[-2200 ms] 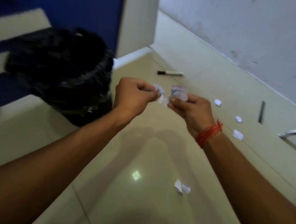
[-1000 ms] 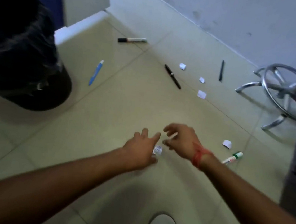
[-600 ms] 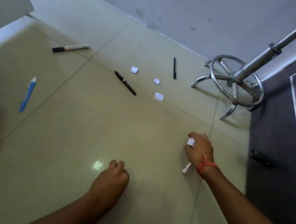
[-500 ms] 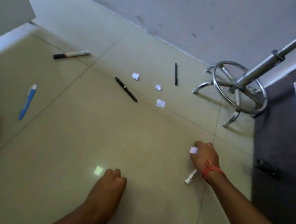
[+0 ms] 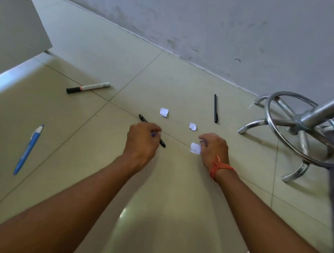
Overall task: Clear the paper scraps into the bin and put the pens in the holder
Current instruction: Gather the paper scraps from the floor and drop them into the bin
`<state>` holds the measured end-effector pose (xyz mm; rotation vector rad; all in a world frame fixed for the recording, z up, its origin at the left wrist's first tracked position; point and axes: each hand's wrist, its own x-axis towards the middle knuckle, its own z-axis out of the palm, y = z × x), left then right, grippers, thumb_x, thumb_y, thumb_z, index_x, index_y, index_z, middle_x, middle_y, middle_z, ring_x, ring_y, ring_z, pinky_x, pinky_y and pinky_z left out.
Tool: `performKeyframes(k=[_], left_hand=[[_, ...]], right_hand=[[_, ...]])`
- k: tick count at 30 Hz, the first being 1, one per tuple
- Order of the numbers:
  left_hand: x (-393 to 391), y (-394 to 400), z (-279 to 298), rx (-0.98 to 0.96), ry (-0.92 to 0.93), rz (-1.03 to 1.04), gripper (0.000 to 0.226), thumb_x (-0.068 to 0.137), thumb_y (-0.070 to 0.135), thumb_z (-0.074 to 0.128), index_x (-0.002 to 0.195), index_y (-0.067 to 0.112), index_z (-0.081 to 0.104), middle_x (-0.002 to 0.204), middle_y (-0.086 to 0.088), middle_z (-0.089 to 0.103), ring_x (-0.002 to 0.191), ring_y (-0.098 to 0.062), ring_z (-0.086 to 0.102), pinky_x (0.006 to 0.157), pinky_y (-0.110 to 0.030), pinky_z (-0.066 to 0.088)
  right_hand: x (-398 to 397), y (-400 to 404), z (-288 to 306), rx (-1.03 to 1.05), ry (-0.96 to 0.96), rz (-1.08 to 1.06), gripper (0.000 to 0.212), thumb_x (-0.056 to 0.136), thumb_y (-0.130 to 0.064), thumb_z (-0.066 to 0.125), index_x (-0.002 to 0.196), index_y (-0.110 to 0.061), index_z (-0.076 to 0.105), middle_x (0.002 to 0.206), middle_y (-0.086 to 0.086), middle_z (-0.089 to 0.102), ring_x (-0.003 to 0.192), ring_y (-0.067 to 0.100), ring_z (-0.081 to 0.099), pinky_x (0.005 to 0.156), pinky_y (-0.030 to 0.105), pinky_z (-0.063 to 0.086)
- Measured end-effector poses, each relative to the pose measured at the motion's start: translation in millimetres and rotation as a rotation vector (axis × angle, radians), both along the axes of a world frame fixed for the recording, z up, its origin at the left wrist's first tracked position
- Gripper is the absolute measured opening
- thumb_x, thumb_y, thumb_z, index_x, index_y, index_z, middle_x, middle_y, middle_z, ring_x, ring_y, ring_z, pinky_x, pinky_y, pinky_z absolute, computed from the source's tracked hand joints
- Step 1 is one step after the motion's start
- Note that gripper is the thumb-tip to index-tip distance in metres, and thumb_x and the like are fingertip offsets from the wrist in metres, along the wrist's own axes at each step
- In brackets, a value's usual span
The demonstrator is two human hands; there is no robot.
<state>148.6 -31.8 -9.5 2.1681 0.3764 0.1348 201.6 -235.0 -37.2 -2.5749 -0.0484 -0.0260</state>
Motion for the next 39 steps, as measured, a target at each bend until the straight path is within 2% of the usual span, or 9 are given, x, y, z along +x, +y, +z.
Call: performKeyframes(k=[4, 10, 14, 19, 22, 25, 30, 35, 39], left_hand=[[50, -4, -9, 0.104, 0.015, 0.007, 0.02, 0.091, 0.011, 0.06, 0.1, 0.012, 0.078, 0.109, -0.007, 0.072, 0.095, -0.023, 0.069, 0.082, -0.022, 0.047], [86, -2, -22, 0.361, 0.167, -0.224, 0.027, 0.081, -0.005, 0.055, 0.079, 0.022, 0.056, 0.091, -0.004, 0.045, 0.08, -0.026, 0.043, 0.069, -0.028, 0.035], [106, -4, -25, 0.461, 0.166, -0.33, 0.022, 0.084, -0.003, 0.057, 0.098, 0.003, 0.074, 0.114, -0.016, 0.06, 0.111, -0.032, 0.057, 0.083, -0.033, 0.045], [116, -7, -27, 0.493, 0.197, -0.385, 0.024, 0.075, -0.007, 0.051, 0.086, 0.001, 0.071, 0.091, -0.016, 0.068, 0.086, -0.036, 0.066, 0.078, -0.041, 0.058], [108, -17, -15, 0.599, 0.198, -0.437, 0.021, 0.076, -0.013, 0.047, 0.062, 0.003, 0.047, 0.075, -0.018, 0.056, 0.074, -0.039, 0.058, 0.063, -0.036, 0.048], [98, -26, -7, 0.652, 0.187, -0.48, 0.036, 0.075, -0.016, 0.046, 0.057, 0.009, 0.029, 0.08, -0.021, 0.055, 0.08, -0.04, 0.062, 0.06, -0.035, 0.039], [88, -21, -15, 0.29, 0.198, -0.299, 0.021, 0.083, -0.005, 0.06, 0.091, 0.005, 0.077, 0.099, -0.014, 0.072, 0.092, -0.031, 0.069, 0.083, -0.037, 0.058], [42, -14, -8, -0.076, 0.161, -0.144, 0.012, 0.083, 0.002, 0.07, 0.092, 0.006, 0.078, 0.082, -0.009, 0.074, 0.071, -0.021, 0.074, 0.067, -0.028, 0.062], [21, -16, -7, -0.213, 0.153, -0.097, 0.011, 0.083, -0.001, 0.071, 0.092, 0.003, 0.077, 0.08, -0.01, 0.074, 0.066, -0.019, 0.074, 0.074, -0.035, 0.064]], right_hand=[[4, 6, -21, -0.188, 0.052, 0.249, 0.02, 0.084, -0.025, 0.046, 0.073, -0.011, 0.055, 0.077, -0.001, 0.051, 0.079, 0.029, 0.051, 0.078, 0.035, 0.043], [7, -3, -39, -0.297, -0.009, 0.272, 0.013, 0.078, 0.0, 0.06, 0.073, -0.008, 0.067, 0.076, 0.007, 0.062, 0.076, 0.033, 0.054, 0.062, 0.037, 0.047], [7, -5, -36, -0.092, -0.001, 0.202, 0.019, 0.071, 0.006, 0.065, 0.076, -0.01, 0.075, 0.079, 0.008, 0.073, 0.079, 0.034, 0.065, 0.071, 0.039, 0.054], [33, -1, -8, 0.169, 0.032, -0.013, 0.03, 0.073, 0.006, 0.066, 0.094, -0.01, 0.078, 0.082, 0.005, 0.071, 0.068, 0.016, 0.062, 0.078, 0.025, 0.052], [66, 7, -3, 0.056, 0.044, 0.134, 0.034, 0.073, 0.006, 0.065, 0.102, -0.009, 0.075, 0.102, 0.008, 0.071, 0.079, 0.022, 0.063, 0.084, 0.032, 0.054], [80, 18, -5, -0.23, 0.15, 0.302, 0.022, 0.08, 0.003, 0.06, 0.086, -0.011, 0.075, 0.095, 0.015, 0.068, 0.087, 0.033, 0.063, 0.074, 0.029, 0.049], [73, 18, -3, -0.303, 0.223, 0.266, 0.024, 0.079, 0.005, 0.062, 0.085, -0.013, 0.077, 0.097, 0.012, 0.072, 0.087, 0.029, 0.069, 0.079, 0.025, 0.053], [14, -16, 22, -0.112, 0.246, 0.117, 0.016, 0.075, -0.003, 0.072, 0.087, -0.011, 0.08, 0.089, 0.008, 0.078, 0.089, 0.02, 0.071, 0.086, 0.02, 0.05], [-18, -19, 27, -0.22, 0.375, 0.128, 0.014, 0.077, -0.003, 0.071, 0.089, -0.008, 0.078, 0.083, 0.01, 0.075, 0.082, 0.022, 0.07, 0.068, 0.006, 0.047]])
